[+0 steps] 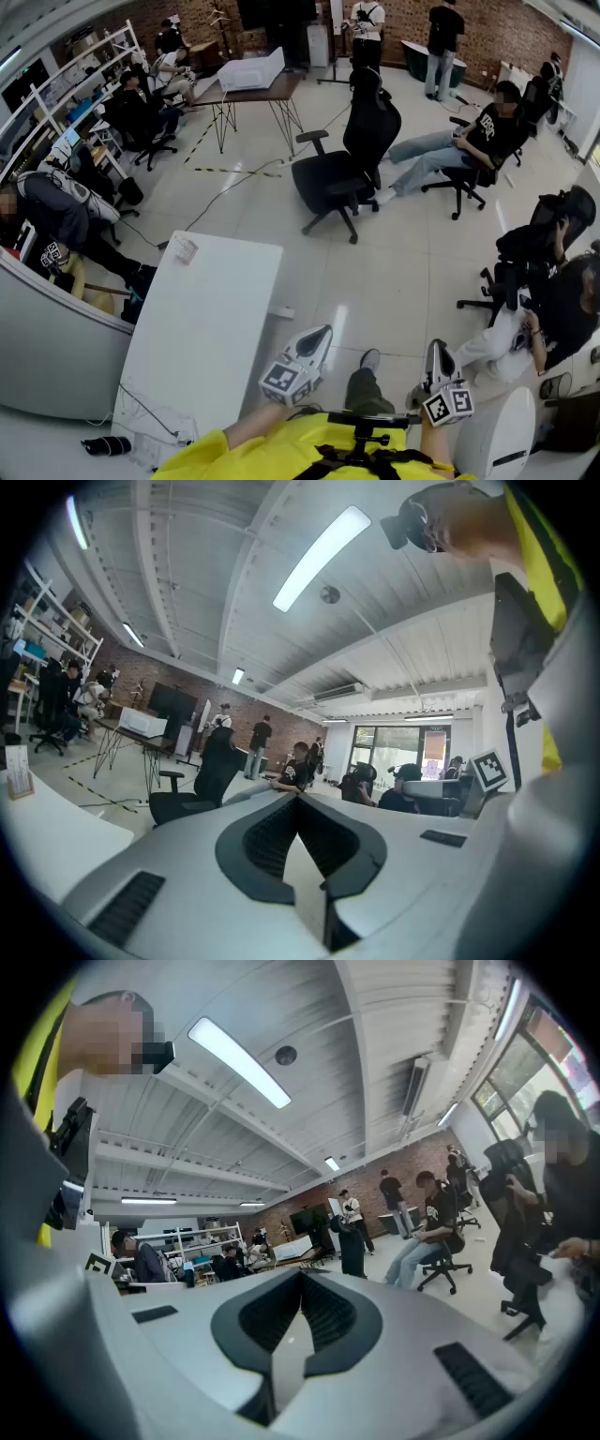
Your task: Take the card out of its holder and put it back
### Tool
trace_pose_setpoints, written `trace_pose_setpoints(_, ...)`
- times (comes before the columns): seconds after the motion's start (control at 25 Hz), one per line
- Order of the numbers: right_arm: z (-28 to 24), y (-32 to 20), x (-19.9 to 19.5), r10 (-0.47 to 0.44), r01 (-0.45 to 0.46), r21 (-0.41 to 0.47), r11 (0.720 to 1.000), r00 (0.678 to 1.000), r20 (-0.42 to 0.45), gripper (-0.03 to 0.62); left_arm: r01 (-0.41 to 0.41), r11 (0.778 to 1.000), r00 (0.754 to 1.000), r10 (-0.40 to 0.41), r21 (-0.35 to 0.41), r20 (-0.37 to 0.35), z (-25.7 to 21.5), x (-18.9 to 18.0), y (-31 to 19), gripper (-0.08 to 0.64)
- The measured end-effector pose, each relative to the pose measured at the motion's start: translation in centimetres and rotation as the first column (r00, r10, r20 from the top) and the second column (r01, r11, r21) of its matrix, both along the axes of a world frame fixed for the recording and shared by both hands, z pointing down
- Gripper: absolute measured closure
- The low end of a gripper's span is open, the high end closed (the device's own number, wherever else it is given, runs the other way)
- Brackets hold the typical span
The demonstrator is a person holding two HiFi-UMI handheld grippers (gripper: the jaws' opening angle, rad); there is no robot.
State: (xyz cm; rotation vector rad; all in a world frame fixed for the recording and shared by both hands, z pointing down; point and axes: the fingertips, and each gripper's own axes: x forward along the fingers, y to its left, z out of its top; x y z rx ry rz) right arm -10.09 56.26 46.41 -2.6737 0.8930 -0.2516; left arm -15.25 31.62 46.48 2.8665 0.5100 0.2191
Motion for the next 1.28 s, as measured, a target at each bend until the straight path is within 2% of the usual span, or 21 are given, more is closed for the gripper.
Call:
trace_pose_setpoints(0.2, 0.0, -2.1, 12.1, -0.122, 0.123, 0.042, 0.992, 0.992, -0.019, 0.588, 0.112, 0.993, 0.994, -0.113, 0.020, 0.003, 1.2, 8.9, -1.3, 0.555)
trace_pose_setpoints(0.4, -0.6, -5.6, 21.3, -0.308, 0.311, 0.036, 0.950, 0.949, -0.068, 0.588, 0.230, 0.973, 0.973, -0.230, -0.022, 0.001, 0.2, 15.5, -2.1, 0.555)
trace_pose_setpoints(0.48, 0.1, -7.3, 24.9, -0.363, 0.365, 0.039, 0.930, 0.930, -0.053, 0.588, 0.280, 0.960, 0.960, -0.280, -0.011, -0.020, -1.4, 17.4, -2.7, 0.555)
trace_pose_setpoints(0.6, 1.4, -10.3, 27.8, -0.430, 0.430, 0.049, 0.902, 0.903, -0.008, 0.588, 0.357, 0.934, 0.934, -0.357, 0.015, -0.011, -1.8, 17.8, -4.4, 0.555)
trace_pose_setpoints(0.68, 2.3, -12.7, 29.0, -0.470, 0.468, 0.051, 0.882, 0.883, 0.013, 0.588, 0.422, 0.906, 0.906, -0.423, 0.035, 0.015, -0.7, 17.9, -6.7, 0.555)
trace_pose_setpoints(0.84, 2.9, -18.5, 31.3, -0.545, 0.543, 0.046, 0.839, 0.837, 0.049, 0.588, 0.536, 0.844, 0.842, -0.536, 0.015, 0.053, 0.6, 19.5, -12.5, 0.556)
trace_pose_setpoints(1.04, 2.2, -27.4, 34.4, -0.639, 0.640, -0.045, 0.767, 0.769, 0.029, 0.588, 0.607, 0.794, 0.794, -0.607, -0.016, 0.014, 1.7, 23.2, -20.9, 0.556)
trace_pose_setpoints(1.12, 2.0, -31.9, 36.0, -0.677, 0.676, -0.069, 0.734, 0.736, 0.020, 0.588, 0.642, 0.767, 0.767, -0.642, -0.022, -0.009, 1.4, 24.3, -25.0, 0.556)
trace_pose_setpoints(1.2, 1.5, -36.6, 37.1, -0.726, 0.724, -0.083, 0.685, 0.688, 0.009, 0.586, 0.695, 0.719, 0.718, -0.695, -0.030, -0.017, 1.0, 24.4, -29.2, 0.556)
trace_pose_setpoints(1.28, 0.6, -41.6, 37.9, -0.789, 0.786, -0.090, 0.612, 0.615, 0.001, 0.586, 0.755, 0.655, 0.654, -0.756, -0.033, -0.025, 0.6, 23.8, -33.1, 0.556)
